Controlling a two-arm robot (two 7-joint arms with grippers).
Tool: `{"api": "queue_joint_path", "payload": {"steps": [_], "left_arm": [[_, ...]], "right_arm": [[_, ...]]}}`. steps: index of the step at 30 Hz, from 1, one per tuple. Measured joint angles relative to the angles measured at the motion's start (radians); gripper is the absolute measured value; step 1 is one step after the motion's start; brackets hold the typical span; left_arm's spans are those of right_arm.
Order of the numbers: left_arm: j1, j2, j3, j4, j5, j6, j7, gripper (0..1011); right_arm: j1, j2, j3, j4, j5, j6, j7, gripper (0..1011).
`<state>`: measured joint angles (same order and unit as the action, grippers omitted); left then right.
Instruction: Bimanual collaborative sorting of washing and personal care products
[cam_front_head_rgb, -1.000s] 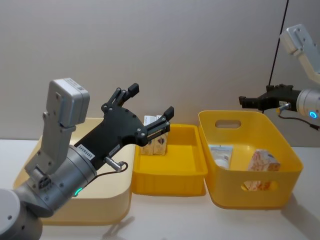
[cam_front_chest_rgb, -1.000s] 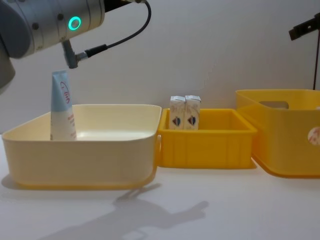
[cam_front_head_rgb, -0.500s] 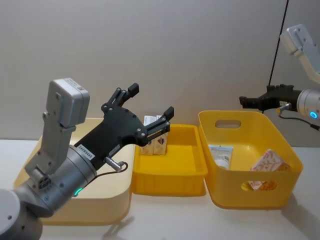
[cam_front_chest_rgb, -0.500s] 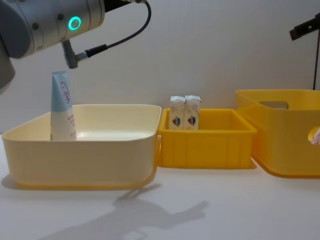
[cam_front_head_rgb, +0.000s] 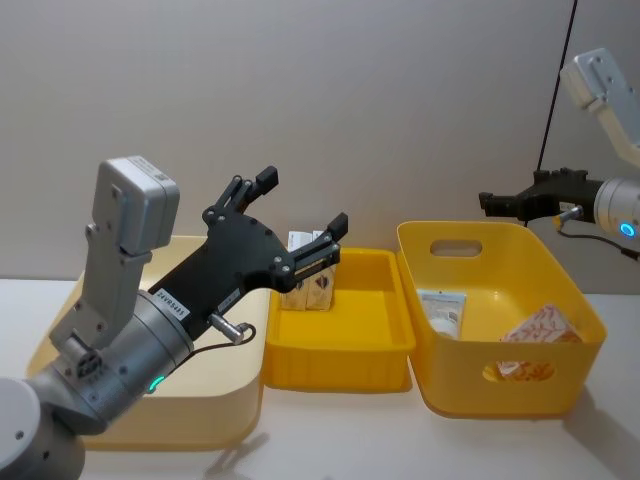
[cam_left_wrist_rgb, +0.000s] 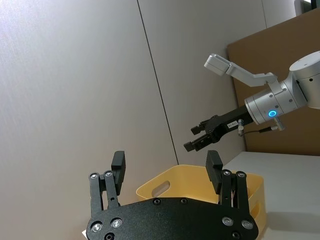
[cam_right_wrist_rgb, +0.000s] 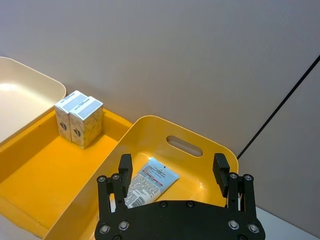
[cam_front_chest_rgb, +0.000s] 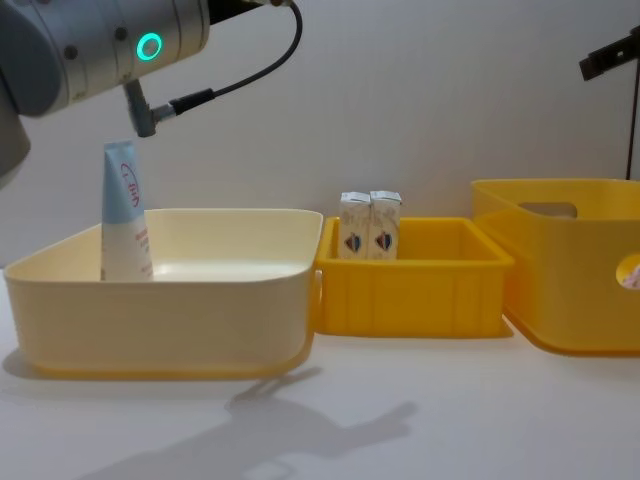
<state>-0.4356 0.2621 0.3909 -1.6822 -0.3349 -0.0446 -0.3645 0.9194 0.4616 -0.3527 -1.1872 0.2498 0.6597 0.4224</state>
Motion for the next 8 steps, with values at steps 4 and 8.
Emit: {"api": "queue_joint_path", "payload": {"steps": [4, 8], "left_arm": [[0.000, 0.000, 0.000, 0.000, 0.000, 0.000, 0.000, 1003], [0.000, 0.000, 0.000, 0.000, 0.000, 0.000, 0.000, 1003]], "right_arm": [[0.000, 0.000, 0.000, 0.000, 0.000, 0.000, 0.000, 1001], [0.000, 0.000, 0.000, 0.000, 0.000, 0.000, 0.000, 1001]]}}
